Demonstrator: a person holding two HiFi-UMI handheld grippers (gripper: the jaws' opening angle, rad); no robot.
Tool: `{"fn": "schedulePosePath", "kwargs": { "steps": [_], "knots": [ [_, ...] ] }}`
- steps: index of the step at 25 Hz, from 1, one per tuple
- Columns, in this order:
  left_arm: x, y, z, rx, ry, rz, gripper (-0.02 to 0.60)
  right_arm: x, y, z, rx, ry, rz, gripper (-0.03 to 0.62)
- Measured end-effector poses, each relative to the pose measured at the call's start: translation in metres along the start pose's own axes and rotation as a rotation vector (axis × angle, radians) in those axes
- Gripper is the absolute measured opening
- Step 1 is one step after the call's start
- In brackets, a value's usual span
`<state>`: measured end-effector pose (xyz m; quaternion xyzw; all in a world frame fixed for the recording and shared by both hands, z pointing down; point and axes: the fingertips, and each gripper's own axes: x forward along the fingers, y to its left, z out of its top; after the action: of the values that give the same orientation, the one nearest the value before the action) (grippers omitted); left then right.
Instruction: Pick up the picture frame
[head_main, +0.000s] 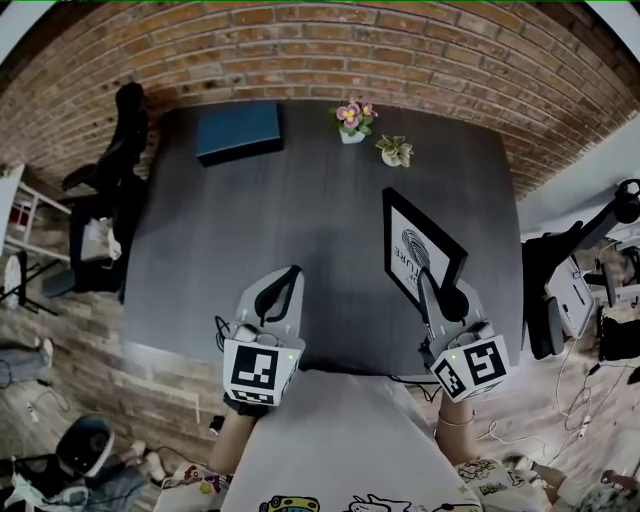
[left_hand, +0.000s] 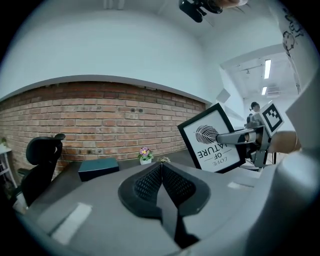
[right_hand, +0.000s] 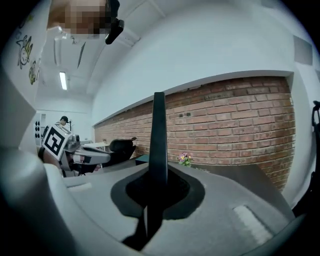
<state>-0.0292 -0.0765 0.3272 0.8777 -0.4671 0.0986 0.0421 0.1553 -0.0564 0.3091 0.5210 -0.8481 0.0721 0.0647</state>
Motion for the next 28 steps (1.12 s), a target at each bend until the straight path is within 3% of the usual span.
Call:
{"fn": "schedulePosePath", "kwargs": {
  "steps": [28],
  "knots": [
    [0.009,0.026,-0.012,-0.085,0.011,0.025,0.014,0.018,-0.008,-0.007,-0.001,0.028,-0.008,0.012]
  ]
}}
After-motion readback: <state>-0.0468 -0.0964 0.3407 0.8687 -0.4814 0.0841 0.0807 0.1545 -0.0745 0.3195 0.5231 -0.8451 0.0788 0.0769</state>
